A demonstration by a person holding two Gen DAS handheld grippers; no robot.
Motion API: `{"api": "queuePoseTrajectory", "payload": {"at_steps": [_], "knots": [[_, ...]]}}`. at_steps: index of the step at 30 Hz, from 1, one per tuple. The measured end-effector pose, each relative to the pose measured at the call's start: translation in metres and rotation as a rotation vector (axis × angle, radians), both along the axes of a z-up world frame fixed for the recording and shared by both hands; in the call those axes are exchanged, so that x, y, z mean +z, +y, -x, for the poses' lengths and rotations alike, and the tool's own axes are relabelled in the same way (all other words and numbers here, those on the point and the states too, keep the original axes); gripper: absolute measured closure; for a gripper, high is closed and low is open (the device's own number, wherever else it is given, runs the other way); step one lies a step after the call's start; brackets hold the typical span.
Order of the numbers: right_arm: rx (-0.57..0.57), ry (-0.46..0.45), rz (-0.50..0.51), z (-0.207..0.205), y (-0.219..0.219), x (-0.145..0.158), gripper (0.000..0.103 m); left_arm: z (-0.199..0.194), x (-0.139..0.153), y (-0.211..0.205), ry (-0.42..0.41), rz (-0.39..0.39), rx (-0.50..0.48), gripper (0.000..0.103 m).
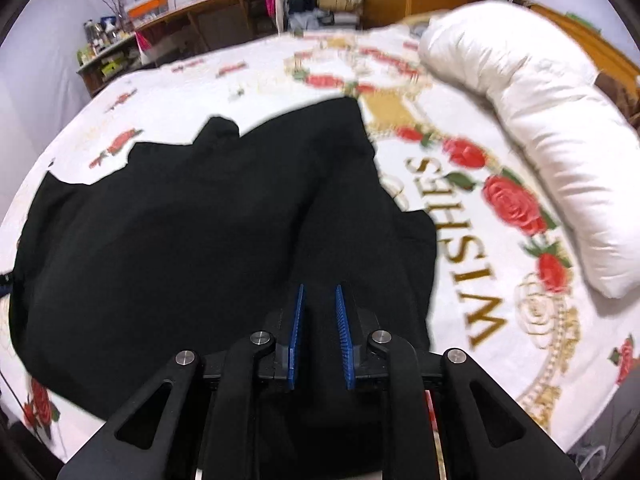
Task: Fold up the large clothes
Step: 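Open both tools and withdraw them from the folded coat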
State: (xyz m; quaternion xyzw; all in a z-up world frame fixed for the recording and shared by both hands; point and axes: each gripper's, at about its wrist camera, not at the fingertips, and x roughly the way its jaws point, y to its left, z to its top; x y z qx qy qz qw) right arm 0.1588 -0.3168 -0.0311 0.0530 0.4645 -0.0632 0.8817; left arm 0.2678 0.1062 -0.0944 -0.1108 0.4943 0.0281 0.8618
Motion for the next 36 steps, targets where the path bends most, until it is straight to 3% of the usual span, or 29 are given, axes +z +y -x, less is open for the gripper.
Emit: {"api": "queuePoseTrajectory", "payload": {"at_steps": [3, 7, 9, 13, 17, 21, 24, 27, 31, 33, 35, 36], "knots": [[-0.015, 0.023, 0.001, 0.016, 0.0, 0.002, 0.086, -0.01, 0.022, -0.004, -0.056, 0.027, -0.041, 0.017], [0.01, -0.01, -0.023, 0.025, 0.01, 0.009, 0.086, -0.054, 0.038, -0.038, -0.074, -0.064, -0.132, 0.017], [0.021, -0.026, -0.04, 0.025, 0.016, 0.011, 0.086, -0.084, 0.029, -0.049, -0.026, -0.051, -0.163, 0.019], [0.055, -0.043, -0.035, 0.019, 0.028, 0.012, 0.086, -0.13, -0.008, -0.051, 0.13, -0.157, -0.114, 0.028], [0.081, -0.044, -0.039, 0.011, 0.033, 0.009, 0.086, -0.146, -0.028, -0.033, 0.151, -0.082, -0.057, 0.022], [0.091, -0.032, -0.026, 0.004, 0.035, 0.002, 0.086, -0.141, -0.037, -0.029, 0.127, -0.06, -0.013, 0.016], [0.075, -0.03, -0.038, 0.005, 0.031, 0.004, 0.086, -0.134, -0.029, -0.024, 0.107, 0.0, 0.009, 0.016], [0.073, -0.056, -0.035, 0.013, 0.033, 0.015, 0.086, -0.114, -0.006, -0.019, 0.064, 0.059, -0.001, 0.018], [0.084, -0.091, -0.036, 0.03, 0.044, 0.036, 0.086, -0.068, 0.027, -0.021, -0.003, 0.082, -0.015, 0.017], [0.096, -0.105, -0.042, 0.039, 0.052, 0.046, 0.079, -0.042, 0.041, -0.026, -0.02, 0.066, -0.03, 0.017], [0.109, -0.118, -0.039, 0.049, 0.061, 0.055, 0.055, -0.012, 0.056, -0.033, -0.049, 0.054, -0.048, 0.017], [0.119, -0.128, -0.036, 0.057, 0.067, 0.061, 0.051, 0.001, 0.062, -0.035, -0.06, 0.053, -0.053, 0.014]]}}
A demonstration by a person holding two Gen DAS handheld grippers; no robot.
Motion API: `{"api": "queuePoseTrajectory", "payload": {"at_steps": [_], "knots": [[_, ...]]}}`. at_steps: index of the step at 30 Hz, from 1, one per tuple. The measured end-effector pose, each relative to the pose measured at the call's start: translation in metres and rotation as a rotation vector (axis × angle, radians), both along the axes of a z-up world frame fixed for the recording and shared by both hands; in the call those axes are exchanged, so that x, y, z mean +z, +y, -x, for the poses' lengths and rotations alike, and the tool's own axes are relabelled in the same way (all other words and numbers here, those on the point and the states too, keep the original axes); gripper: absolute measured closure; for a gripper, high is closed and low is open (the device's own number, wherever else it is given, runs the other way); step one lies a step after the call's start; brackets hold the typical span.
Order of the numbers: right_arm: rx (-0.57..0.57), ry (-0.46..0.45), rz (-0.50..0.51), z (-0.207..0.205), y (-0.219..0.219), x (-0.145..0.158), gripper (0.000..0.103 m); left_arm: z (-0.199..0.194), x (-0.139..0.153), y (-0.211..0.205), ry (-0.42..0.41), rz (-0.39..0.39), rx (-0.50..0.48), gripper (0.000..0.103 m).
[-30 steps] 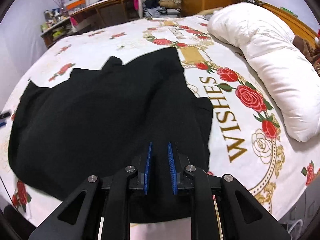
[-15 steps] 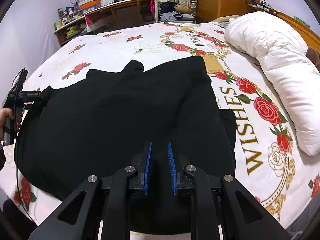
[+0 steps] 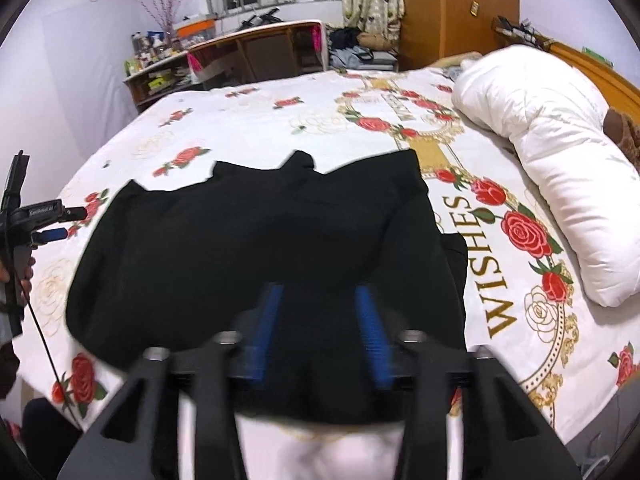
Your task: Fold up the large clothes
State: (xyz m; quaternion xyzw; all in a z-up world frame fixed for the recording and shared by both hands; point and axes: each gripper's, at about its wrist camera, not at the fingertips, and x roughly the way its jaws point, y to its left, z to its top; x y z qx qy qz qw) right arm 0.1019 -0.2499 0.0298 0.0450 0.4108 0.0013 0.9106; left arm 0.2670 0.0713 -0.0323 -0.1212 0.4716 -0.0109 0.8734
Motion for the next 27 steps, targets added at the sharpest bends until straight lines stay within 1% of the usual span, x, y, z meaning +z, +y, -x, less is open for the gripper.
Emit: {"api": "queuePoseTrajectory", "payload": {"at_steps": [1, 2, 5, 6, 8, 10, 14, 15, 16, 18, 20, 25, 27], "knots": [[0.006, -0.009, 0.002, 0.005, 0.004, 0.004, 0.05, 0.013, 0.005, -0.003, -0.005, -0.004, -0.005, 0.013], [0.014, -0.02, 0.002, 0.015, 0.01, 0.01, 0.05, 0.029, 0.01, -0.007, -0.005, -0.026, -0.017, 0.01], [0.032, -0.019, -0.006, 0.031, 0.019, 0.017, 0.049, 0.065, 0.019, -0.021, -0.009, -0.11, -0.057, 0.01], [0.038, -0.019, -0.005, 0.037, 0.023, 0.018, 0.048, 0.075, 0.021, -0.024, -0.011, -0.121, -0.075, 0.01], [0.051, -0.016, 0.008, 0.047, 0.031, 0.019, 0.037, 0.098, 0.025, -0.03, -0.022, -0.142, -0.089, 0.009], [0.059, -0.015, 0.013, 0.06, 0.041, 0.02, 0.036, 0.118, 0.026, -0.034, -0.036, -0.146, -0.102, 0.007], [0.058, -0.004, 0.002, 0.076, 0.052, 0.018, 0.027, 0.154, 0.027, -0.042, -0.054, -0.138, -0.099, 0.003], [0.055, -0.003, -0.01, 0.081, 0.055, 0.018, 0.027, 0.162, 0.026, -0.044, -0.054, -0.143, -0.096, 0.003], [0.054, 0.002, -0.022, 0.085, 0.057, 0.018, 0.027, 0.17, 0.027, -0.047, -0.061, -0.168, -0.092, 0.002], [0.057, 0.009, -0.025, 0.092, 0.062, 0.018, 0.027, 0.184, 0.027, -0.056, -0.075, -0.245, -0.09, 0.001], [0.051, 0.016, -0.011, 0.098, 0.068, 0.017, 0.027, 0.191, 0.027, -0.062, -0.082, -0.281, -0.066, 0.001], [0.035, 0.018, -0.015, 0.111, 0.075, 0.017, 0.027, 0.212, 0.028, -0.076, -0.107, -0.33, -0.071, 0.001], [0.035, 0.017, 0.001, 0.116, 0.077, 0.017, 0.027, 0.217, 0.028, -0.078, -0.105, -0.304, -0.076, 0.001]]}}
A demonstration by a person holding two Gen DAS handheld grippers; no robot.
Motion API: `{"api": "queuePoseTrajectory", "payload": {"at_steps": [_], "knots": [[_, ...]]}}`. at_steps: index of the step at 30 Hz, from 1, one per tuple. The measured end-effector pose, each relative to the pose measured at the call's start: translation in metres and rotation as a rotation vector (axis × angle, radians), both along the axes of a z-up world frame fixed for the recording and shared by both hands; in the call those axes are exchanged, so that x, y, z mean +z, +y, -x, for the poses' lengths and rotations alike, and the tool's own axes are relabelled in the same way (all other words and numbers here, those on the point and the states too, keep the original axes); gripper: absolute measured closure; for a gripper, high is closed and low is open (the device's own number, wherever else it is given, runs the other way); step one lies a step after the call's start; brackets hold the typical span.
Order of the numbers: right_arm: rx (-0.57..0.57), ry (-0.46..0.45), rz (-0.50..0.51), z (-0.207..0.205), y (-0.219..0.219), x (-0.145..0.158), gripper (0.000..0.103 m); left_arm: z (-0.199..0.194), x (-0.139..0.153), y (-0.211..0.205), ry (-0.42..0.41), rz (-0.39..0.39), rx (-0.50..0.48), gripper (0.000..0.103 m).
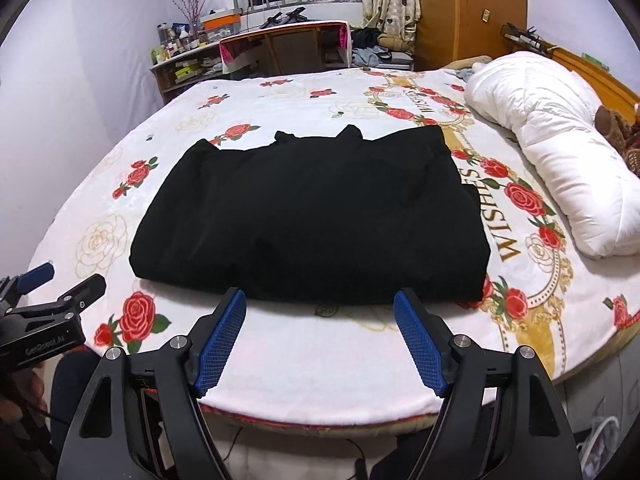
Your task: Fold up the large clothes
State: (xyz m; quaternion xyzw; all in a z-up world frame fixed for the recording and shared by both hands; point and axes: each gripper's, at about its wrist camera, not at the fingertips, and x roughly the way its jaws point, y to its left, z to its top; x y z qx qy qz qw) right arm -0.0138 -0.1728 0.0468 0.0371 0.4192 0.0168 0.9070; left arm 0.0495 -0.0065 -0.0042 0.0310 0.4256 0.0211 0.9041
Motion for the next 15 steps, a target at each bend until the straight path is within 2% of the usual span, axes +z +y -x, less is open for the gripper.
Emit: {"api": "queuePoseTrajectory", "payload": {"at_steps": [2, 6, 13, 15], "knots": [[-0.001, 0.001, 0.004, 0.003, 0.001, 0.0, 0.027, 0.005, 0.001, -0.002, -0.001, 0.023, -0.006, 0.001], [-0.013, -0.004, -0.005, 0.008, -0.002, -0.001, 0.027, 0.008, 0.0, -0.009, 0.005, 0.021, -0.016, 0.001], [-0.033, -0.001, -0.012, 0.01, -0.005, -0.002, 0.027, 0.015, 0.001, -0.018, -0.006, -0.031, -0.014, 0.001], [-0.038, 0.002, -0.013, 0.011, -0.006, -0.003, 0.027, 0.016, 0.003, -0.019, -0.011, -0.021, -0.019, 0.001]]}}
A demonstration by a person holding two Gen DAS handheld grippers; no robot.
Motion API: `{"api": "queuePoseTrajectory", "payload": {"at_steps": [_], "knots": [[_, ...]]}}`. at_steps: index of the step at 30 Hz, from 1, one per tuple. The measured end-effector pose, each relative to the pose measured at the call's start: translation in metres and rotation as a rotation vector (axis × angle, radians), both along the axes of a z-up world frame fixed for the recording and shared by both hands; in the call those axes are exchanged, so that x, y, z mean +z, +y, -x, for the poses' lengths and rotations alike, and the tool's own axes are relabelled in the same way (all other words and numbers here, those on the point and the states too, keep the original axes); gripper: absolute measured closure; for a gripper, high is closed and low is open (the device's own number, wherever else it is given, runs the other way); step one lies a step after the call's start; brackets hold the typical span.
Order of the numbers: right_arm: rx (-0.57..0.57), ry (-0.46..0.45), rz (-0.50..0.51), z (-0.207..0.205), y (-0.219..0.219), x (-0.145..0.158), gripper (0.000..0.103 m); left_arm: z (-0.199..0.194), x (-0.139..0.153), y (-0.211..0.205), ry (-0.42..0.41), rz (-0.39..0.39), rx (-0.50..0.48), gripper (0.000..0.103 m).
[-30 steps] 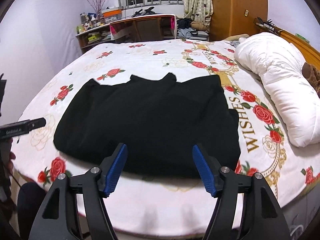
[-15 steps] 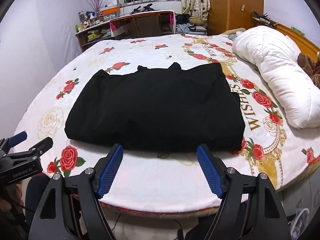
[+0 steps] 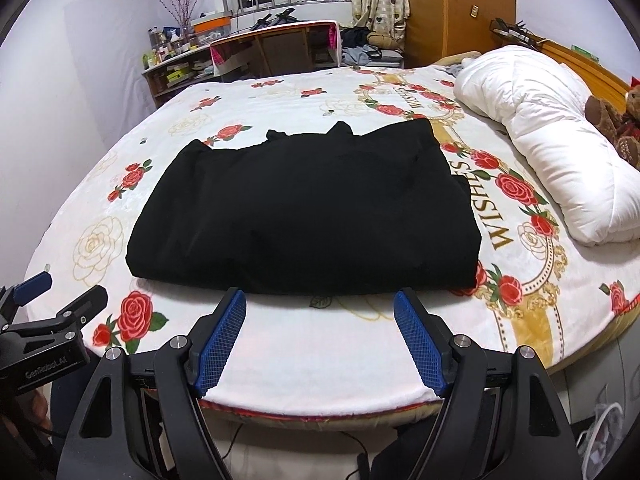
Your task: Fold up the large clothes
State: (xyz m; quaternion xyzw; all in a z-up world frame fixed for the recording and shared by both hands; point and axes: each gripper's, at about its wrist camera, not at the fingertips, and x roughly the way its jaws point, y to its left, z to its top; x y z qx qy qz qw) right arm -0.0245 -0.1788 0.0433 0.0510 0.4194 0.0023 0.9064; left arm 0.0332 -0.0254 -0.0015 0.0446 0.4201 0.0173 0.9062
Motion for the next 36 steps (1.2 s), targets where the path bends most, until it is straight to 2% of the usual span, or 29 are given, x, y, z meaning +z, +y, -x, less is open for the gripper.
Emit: {"api": "queuePoseTrajectory", "payload": {"at_steps": [36], "knots": [[0.01, -0.011, 0.025, 0.011, 0.013, 0.007, 0.027, 0.009, 0.002, 0.002, 0.021, 0.033, 0.017, 0.001]]}}
